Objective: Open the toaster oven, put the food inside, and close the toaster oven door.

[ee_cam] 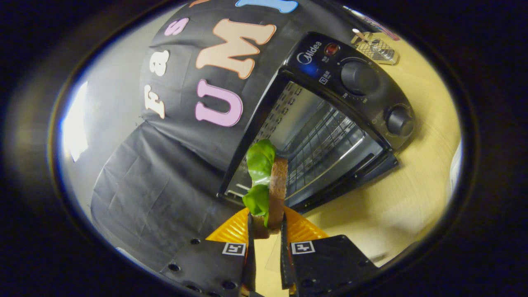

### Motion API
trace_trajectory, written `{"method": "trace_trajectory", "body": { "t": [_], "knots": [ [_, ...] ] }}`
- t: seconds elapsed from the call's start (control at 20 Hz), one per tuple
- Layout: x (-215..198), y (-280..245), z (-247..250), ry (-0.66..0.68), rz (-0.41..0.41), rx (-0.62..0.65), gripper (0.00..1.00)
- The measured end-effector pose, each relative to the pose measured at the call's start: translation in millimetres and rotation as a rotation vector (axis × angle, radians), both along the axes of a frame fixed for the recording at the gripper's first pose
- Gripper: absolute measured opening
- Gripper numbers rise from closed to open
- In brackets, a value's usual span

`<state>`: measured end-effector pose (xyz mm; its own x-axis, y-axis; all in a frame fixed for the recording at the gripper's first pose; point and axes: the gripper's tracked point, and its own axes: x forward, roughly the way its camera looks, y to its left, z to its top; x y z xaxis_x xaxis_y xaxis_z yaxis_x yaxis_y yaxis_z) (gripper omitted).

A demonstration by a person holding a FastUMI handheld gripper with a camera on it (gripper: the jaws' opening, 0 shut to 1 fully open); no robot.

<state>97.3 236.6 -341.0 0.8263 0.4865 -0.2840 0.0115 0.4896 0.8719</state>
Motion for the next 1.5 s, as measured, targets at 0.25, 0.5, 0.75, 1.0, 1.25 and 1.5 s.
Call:
{"method": "trace_trajectory", "body": {
  "t": [0.25, 0.5, 0.75, 1.0, 1.25, 1.5],
  "knots": [
    [40, -1, -4, -0.007, -0.089, -0.025, 0.25],
    [58, -10, -20, -0.029, -0.126, -0.191, 0.25],
    [59, -13, -22, -0.06, -0.115, -0.33, 0.43],
    [60, -47, -20, -0.137, -0.201, -0.715, 0.73],
    [36, -59, 21, -0.3, -0.223, -0.894, 0.98],
    [-19, -71, 49, -0.366, -0.206, -0.896, 0.98]
  ]
}}
